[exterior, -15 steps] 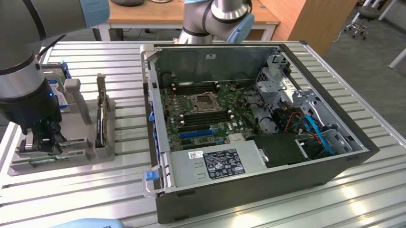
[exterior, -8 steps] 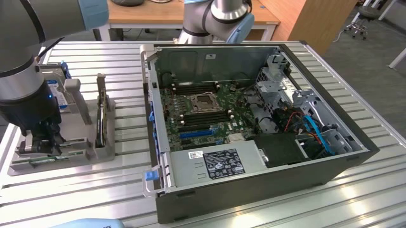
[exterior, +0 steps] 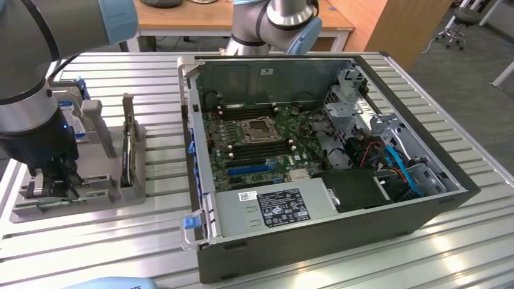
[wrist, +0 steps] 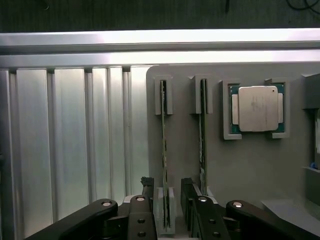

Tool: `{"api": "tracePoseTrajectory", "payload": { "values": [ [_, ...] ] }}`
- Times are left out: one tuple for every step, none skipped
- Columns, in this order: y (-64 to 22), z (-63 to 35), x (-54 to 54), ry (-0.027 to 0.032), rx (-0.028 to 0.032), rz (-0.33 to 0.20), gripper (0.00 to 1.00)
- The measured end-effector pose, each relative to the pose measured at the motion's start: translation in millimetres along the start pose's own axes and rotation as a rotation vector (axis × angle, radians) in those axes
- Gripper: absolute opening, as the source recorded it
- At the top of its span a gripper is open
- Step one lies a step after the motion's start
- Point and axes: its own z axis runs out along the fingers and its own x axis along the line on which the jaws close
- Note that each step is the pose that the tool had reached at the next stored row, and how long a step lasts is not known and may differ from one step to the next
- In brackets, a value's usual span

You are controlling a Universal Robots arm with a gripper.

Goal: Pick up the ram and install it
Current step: 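Pick up the ram and move it above insertion slot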

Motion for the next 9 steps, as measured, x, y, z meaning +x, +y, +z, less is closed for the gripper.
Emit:
{"api": "tracePoseTrajectory", "payload": {
  "values": [
    [0.0,0.8,0.0,0.0,0.0,0.0,0.35],
    [0.1,1.7,0.0,0.0001,0.0,0.0,0.35],
    [0.1,2.6,0.0,0.0001,0.0001,0.0,0.35],
    [0.1,3.4,-0.1,0.0001,0.0001,0.0,0.35],
    [0.2,4.2,0.0,0.0003,0.0,0.0,0.35],
    [0.2,5.2,-0.1,0.0003,0.0,0.0,0.35],
    [0.2,6.0,-0.1,0.0003,0.0001,0.0,0.35],
    [0.2,6.9,-0.1,0.0003,0.0001,0.0,0.35],
    [0.2,7.7,-0.1,0.0004,0.0,0.0,0.35]
  ]
}}
